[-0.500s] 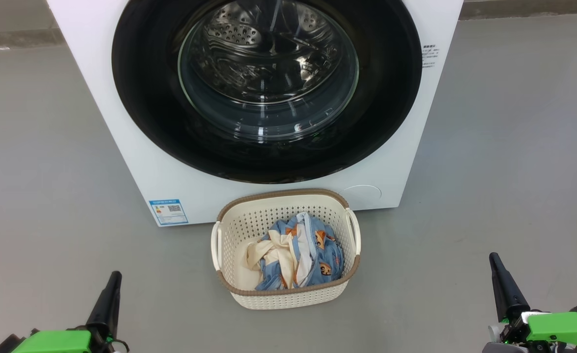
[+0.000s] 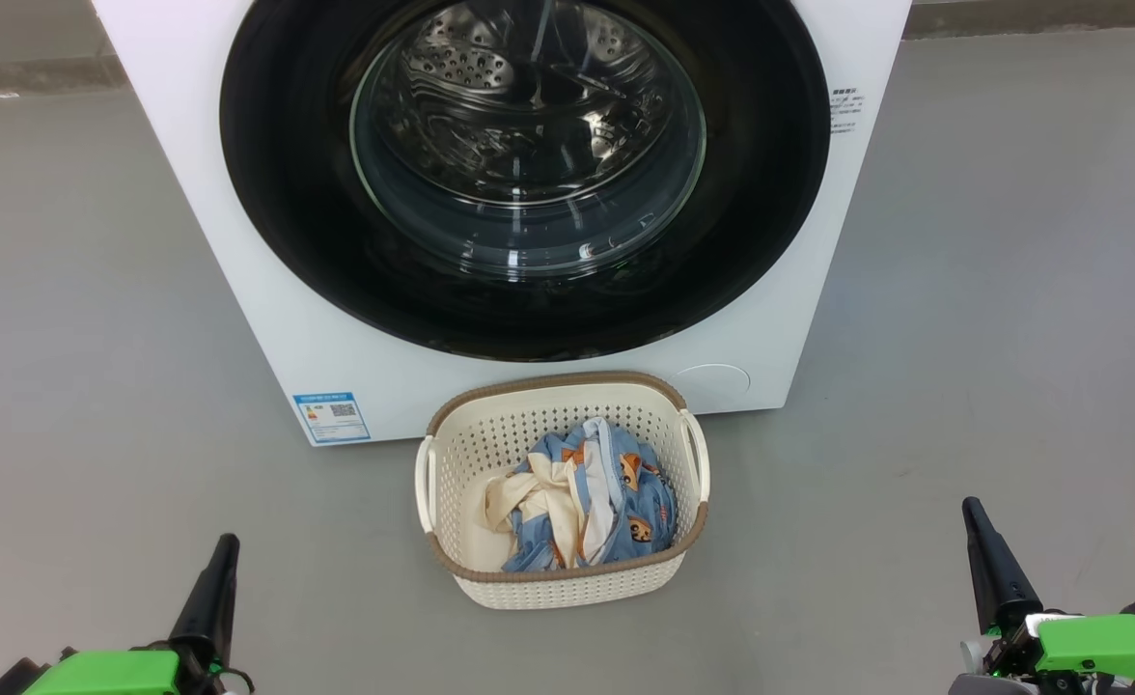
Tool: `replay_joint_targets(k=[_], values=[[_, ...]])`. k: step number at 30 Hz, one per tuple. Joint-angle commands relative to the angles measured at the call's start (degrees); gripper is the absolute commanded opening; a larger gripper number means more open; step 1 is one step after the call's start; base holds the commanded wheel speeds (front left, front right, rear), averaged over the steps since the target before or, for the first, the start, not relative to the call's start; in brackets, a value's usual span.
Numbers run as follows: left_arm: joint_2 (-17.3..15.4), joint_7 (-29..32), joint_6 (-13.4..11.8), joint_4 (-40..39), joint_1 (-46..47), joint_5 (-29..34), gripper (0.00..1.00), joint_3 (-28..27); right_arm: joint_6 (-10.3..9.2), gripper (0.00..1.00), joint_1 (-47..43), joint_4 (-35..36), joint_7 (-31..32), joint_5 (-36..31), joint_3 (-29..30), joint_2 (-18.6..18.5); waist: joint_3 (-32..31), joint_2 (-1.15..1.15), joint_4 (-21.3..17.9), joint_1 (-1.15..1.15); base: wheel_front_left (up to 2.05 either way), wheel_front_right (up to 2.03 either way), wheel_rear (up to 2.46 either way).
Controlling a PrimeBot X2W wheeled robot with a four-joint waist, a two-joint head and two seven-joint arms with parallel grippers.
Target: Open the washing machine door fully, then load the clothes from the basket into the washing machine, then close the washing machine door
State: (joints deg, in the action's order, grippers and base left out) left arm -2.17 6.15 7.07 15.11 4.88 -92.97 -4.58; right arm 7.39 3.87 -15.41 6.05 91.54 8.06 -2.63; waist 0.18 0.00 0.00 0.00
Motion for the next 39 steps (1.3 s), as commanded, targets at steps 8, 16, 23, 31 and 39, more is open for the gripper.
replay_joint_targets(k=[8, 16, 23, 31, 39], values=[[-0.7, 0.4, 0.4, -1.1, 1.3, 0.8, 0.00, -2.0, 0.10, 0.00, 2.3, 1.4, 0.4, 0.6, -1.6, -0.2, 0.0, 0.00, 0.0, 0.00, 0.00, 0.00, 0.00], [-0.7, 0.4, 0.4, -1.1, 1.3, 0.8, 0.00, -2.0, 0.10, 0.00, 2.3, 1.4, 0.4, 0.6, -1.6, -0.2, 0.0, 0.00, 0.0, 0.00, 0.00, 0.00, 0.00], [-0.7, 0.4, 0.4, -1.1, 1.3, 0.8, 0.00, -2.0, 0.10, 0.00, 2.3, 1.4, 0.4, 0.6, -1.6, -0.2, 0.0, 0.00, 0.0, 0.00, 0.00, 0.00, 0.00], [1.1, -0.1, -0.3, 2.5, -1.7, 0.0, 1.00, 0.4, 0.01, 1.00, -1.7, -2.8, -0.3, -0.3, -0.1, 0.7, 0.1, 0.00, 0.0, 0.01, 0.00, 0.00, 0.00], [0.5, -1.3, -0.2, 1.4, -1.1, 1.3, 1.00, 1.0, 0.02, 1.00, -0.8, -2.0, -1.7, -2.3, -1.1, 0.1, 0.1, 0.00, -0.1, 0.02, 0.00, 0.00, 0.00]])
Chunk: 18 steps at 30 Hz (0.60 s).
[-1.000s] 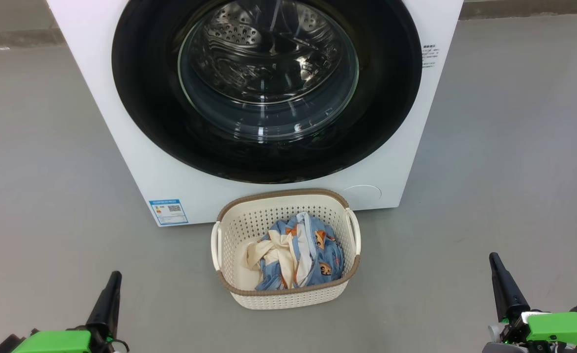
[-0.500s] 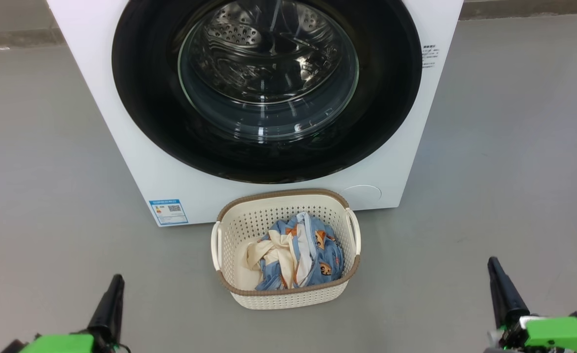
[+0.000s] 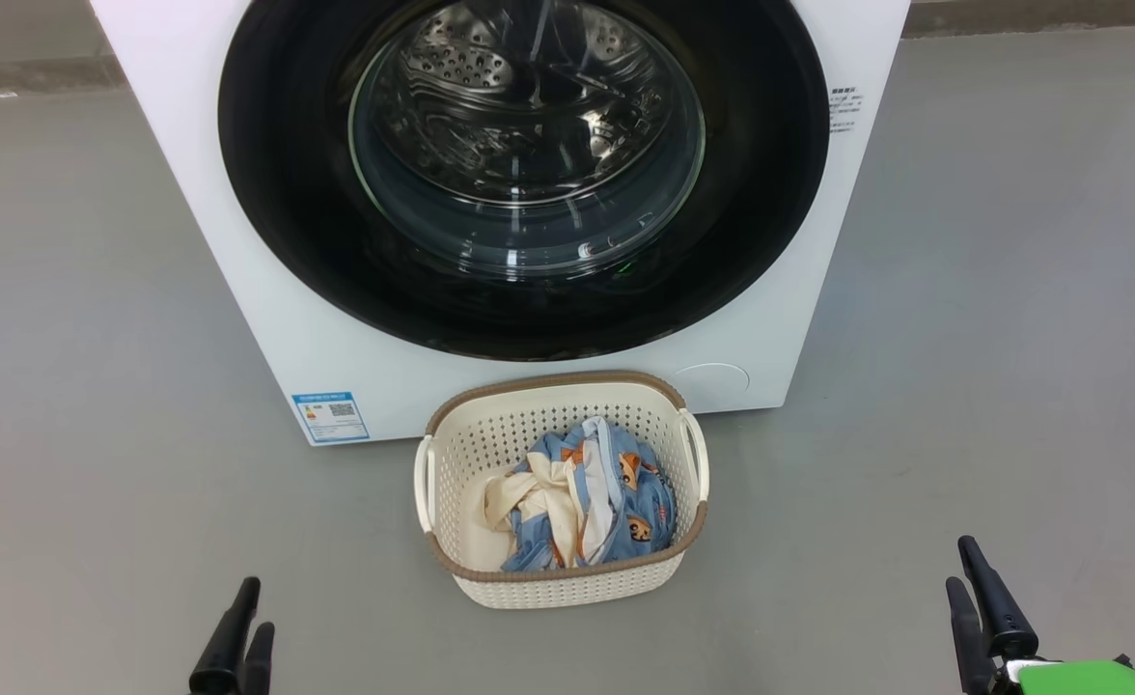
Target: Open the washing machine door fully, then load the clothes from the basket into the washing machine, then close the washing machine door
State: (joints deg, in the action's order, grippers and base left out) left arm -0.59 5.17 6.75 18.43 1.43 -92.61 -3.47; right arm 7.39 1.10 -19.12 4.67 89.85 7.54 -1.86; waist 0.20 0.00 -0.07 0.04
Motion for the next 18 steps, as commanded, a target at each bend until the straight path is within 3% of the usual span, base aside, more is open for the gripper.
replay_joint_targets(k=[1, 18], values=[[-1.2, -0.6, 0.1, -2.0, 2.4, 1.2, 1.00, 0.1, 0.02, 1.00, 2.1, 1.8, -0.6, -1.0, -0.7, -0.8, 0.1, 0.00, 0.0, -0.03, 0.00, 0.00, 0.00], [-3.8, -3.8, 0.2, -4.2, 4.1, 9.8, 1.00, 2.9, 0.03, 1.00, 3.9, 3.9, -3.5, -11.9, -1.8, -1.7, 0.6, 0.00, -0.1, -0.04, 0.00, 0.00, 0.00]])
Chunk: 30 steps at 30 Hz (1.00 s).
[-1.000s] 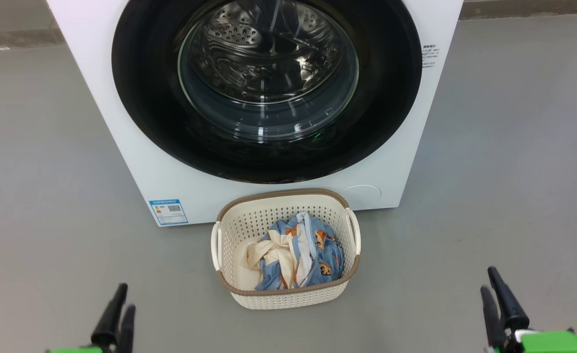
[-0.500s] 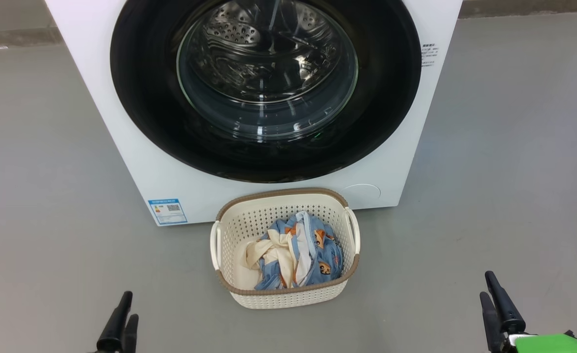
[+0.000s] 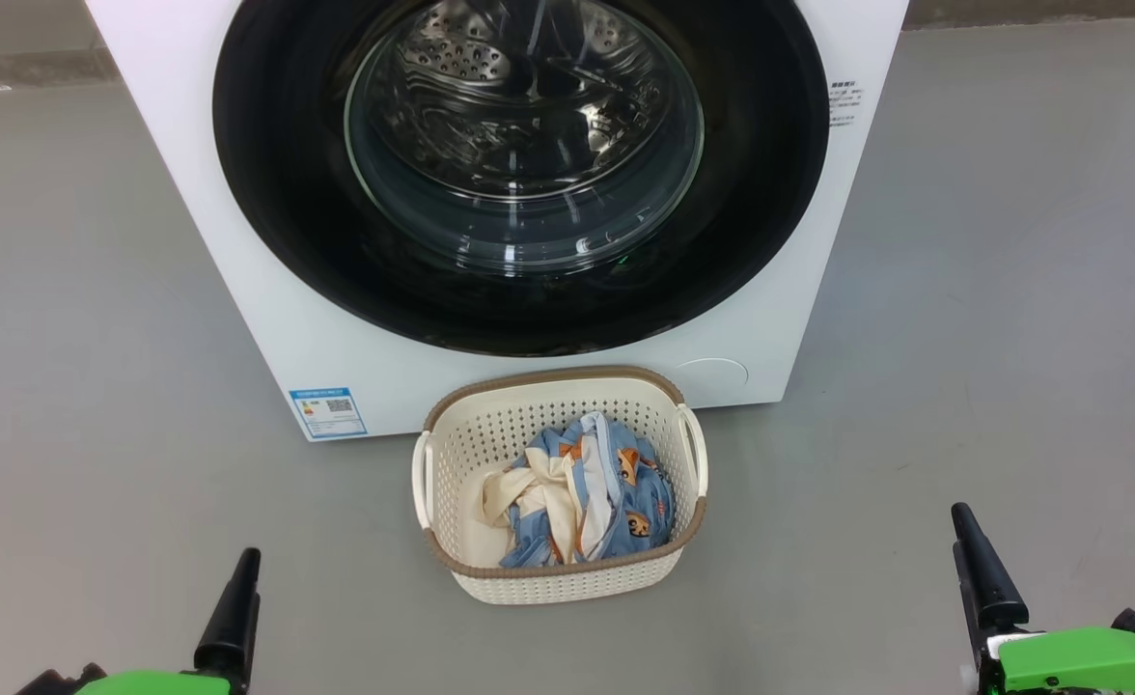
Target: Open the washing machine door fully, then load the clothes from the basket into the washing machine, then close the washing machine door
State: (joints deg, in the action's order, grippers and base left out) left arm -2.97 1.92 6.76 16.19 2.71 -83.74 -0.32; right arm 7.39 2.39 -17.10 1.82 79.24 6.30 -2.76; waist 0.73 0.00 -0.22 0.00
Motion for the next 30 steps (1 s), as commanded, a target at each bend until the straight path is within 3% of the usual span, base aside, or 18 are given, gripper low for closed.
replay_joint_targets(k=[1, 30], values=[[-1.6, -0.8, 0.2, -2.0, 3.0, 1.6, 1.00, -0.1, 0.03, 1.00, 2.8, 2.0, -0.8, -2.1, -0.6, -0.9, 0.1, 0.00, 0.0, 0.00, 0.00, 0.00, 0.00], [-5.6, -5.7, 0.4, -3.3, 4.6, 25.4, 1.00, 3.5, 0.05, 1.00, 4.5, 4.2, -5.6, -27.5, -5.0, -3.6, 0.7, 0.00, -0.2, 0.00, 0.00, 0.00, 0.00]])
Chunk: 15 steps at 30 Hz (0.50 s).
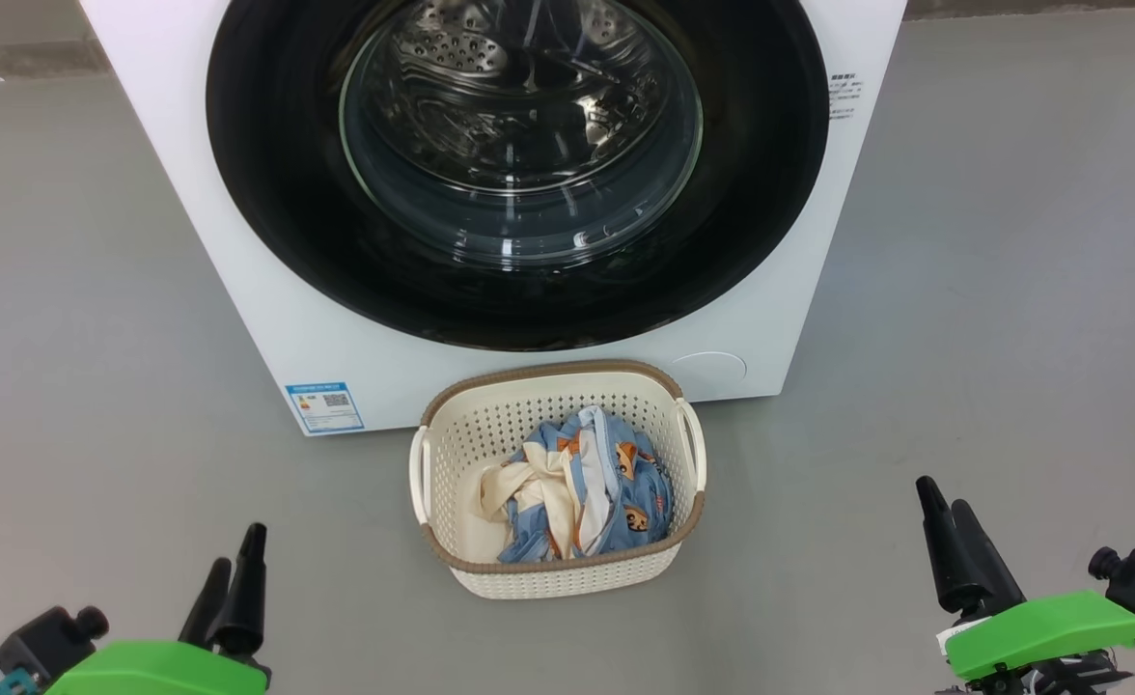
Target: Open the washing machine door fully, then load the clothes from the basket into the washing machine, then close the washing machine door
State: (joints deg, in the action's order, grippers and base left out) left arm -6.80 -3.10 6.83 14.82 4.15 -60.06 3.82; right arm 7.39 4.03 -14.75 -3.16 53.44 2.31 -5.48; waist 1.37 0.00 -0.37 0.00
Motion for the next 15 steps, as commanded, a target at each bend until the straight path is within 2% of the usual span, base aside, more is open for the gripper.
replay_joint_targets(k=[1, 15], values=[[-1.8, -0.8, 0.3, -2.0, 3.2, 2.4, 1.00, -0.7, 0.05, 1.00, 3.0, 1.9, -0.8, -2.4, -1.2, -0.9, 0.1, 0.00, 0.0, 0.00, 0.00, 0.00, 0.00], [-2.9, -3.2, 0.4, -3.4, 2.7, 12.0, 1.00, -1.1, 0.06, 1.00, 3.7, 2.4, -3.2, -13.2, -1.8, -1.1, 0.5, 0.00, -0.3, 0.00, 0.00, 0.00, 0.00]])
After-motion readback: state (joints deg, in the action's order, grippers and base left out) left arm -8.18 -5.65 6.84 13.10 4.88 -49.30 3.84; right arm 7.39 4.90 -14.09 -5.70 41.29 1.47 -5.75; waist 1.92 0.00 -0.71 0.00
